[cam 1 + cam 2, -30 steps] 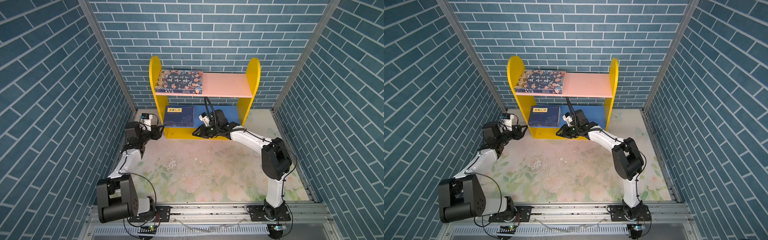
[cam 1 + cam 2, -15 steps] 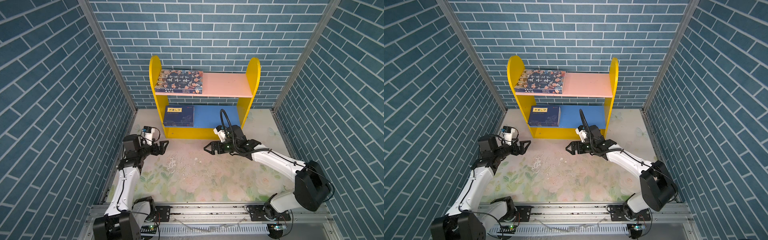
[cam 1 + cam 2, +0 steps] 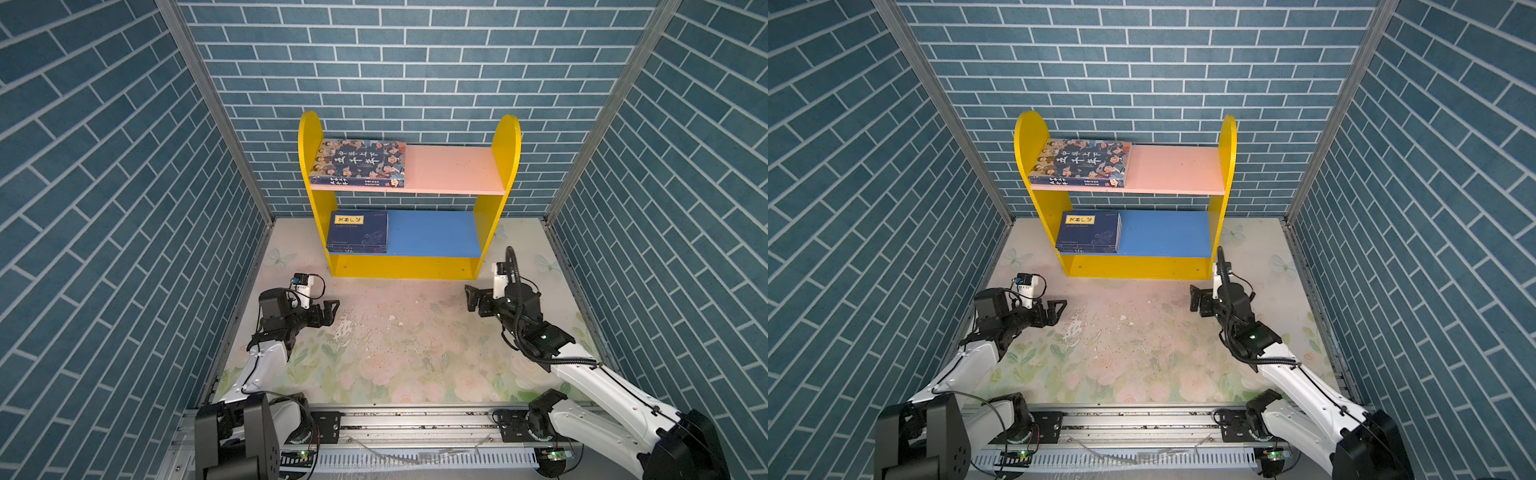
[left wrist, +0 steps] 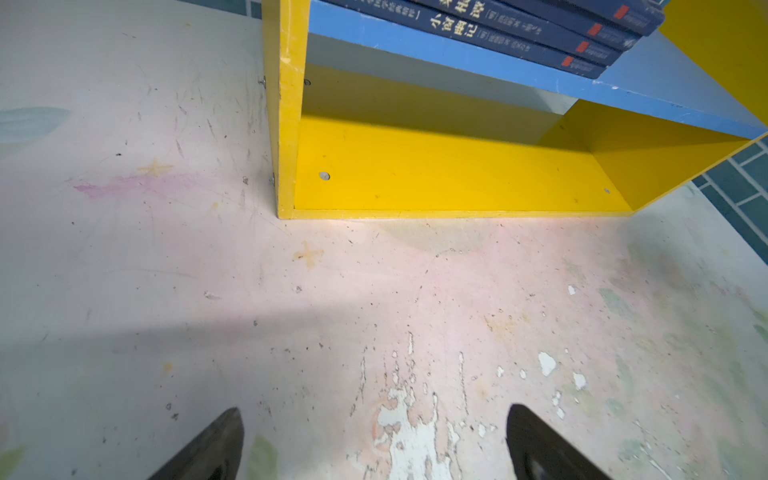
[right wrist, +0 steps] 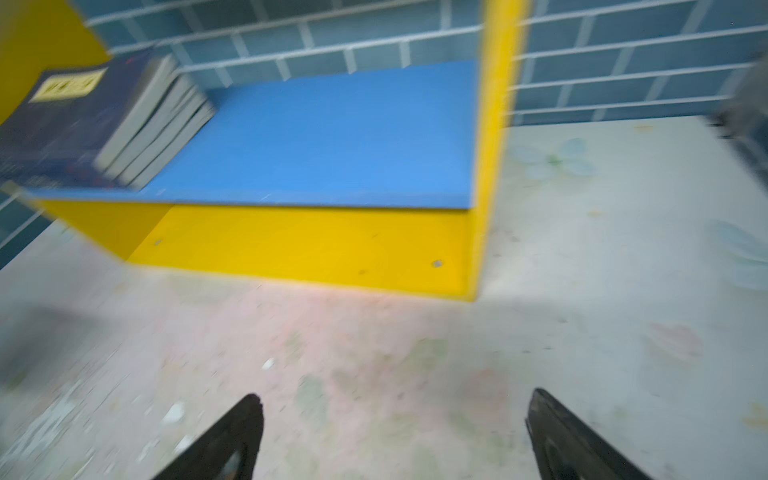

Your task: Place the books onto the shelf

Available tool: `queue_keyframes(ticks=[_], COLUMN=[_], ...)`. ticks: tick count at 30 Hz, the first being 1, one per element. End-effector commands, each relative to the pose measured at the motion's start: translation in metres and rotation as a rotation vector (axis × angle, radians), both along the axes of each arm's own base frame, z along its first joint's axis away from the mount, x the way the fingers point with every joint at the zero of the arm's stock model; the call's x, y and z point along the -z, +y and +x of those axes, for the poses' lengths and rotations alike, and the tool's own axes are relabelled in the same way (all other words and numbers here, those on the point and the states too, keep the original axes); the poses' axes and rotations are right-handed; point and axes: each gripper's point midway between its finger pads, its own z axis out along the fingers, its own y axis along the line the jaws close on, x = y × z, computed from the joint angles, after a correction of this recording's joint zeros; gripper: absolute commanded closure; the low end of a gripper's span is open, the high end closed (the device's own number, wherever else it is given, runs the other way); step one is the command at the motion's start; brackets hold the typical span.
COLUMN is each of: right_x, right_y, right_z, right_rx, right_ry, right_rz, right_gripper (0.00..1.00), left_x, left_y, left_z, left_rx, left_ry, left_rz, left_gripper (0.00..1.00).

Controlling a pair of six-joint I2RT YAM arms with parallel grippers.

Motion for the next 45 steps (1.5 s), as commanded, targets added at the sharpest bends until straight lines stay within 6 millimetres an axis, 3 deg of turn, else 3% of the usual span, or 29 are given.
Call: queue_keyframes(ticks=[1, 4, 6, 8, 11, 18, 23, 25, 31, 35, 42, 45], right_x=[-0.016, -0.005, -0.001, 0.004, 0.028, 0.064, 0.061, 0.07, 0.09, 0.091, 0.098, 0.101], right_y=[-0.063, -0.099, -0.111, -0.116, -0.134, -0.162, -0.173, -0.173, -0.168, -0.165, -0.148, -0.141], right_z=[0.012, 0.016, 0.022, 0.028, 0.031, 0.031, 0.03, 0.036, 0.043, 0.045, 0.067, 0.074], right_rx=[0.251, 0.356, 0.373, 0.361, 0.398, 0.463, 0.456, 0.429, 0.381, 0.358, 0.226, 0.179], right_ry=[-0.085, -0.049, -0.058, -0.104, -0.082, -0.138, -0.226, -0.192, -0.208, -0.206, -0.108, -0.069], right_rz=[-0.039, -0.127, -0.144, -0.178, -0.224, -0.13, -0.094, -0.071, -0.06, -0.053, -0.055, -0.06], right_gripper=[0.01, 0.01, 0.01, 0.01, 0.01, 0.01, 0.01, 0.01, 0.01, 0.01, 0.01, 0.01], left_x=[-0.013, -0.014, -0.013, -0.013, -0.016, -0.02, -0.032, -0.036, -0.034, -0.023, -0.014, -0.011], left_y=[0.009, 0.014, 0.02, 0.026, 0.026, 0.022, 0.022, 0.032, 0.036, 0.04, 0.033, 0.034], left_z=[0.02, 0.03, 0.036, 0.04, 0.043, 0.036, 0.039, 0.043, 0.05, 0.059, 0.045, 0.053], left_rx=[-0.032, -0.067, -0.095, -0.127, -0.126, -0.119, -0.095, -0.146, -0.16, -0.193, -0.202, -0.203], left_ry=[-0.147, -0.161, -0.154, -0.164, -0.193, -0.222, -0.324, -0.33, -0.392, -0.412, -0.483, -0.465], left_rz=[0.037, 0.019, 0.029, 0.041, 0.044, 0.024, 0.07, 0.108, 0.108, 0.083, 0.132, 0.123], left_gripper=[0.0, 0.0, 0.0, 0.0, 0.0, 0.0, 0.0, 0.0, 0.0, 0.0, 0.0, 0.0])
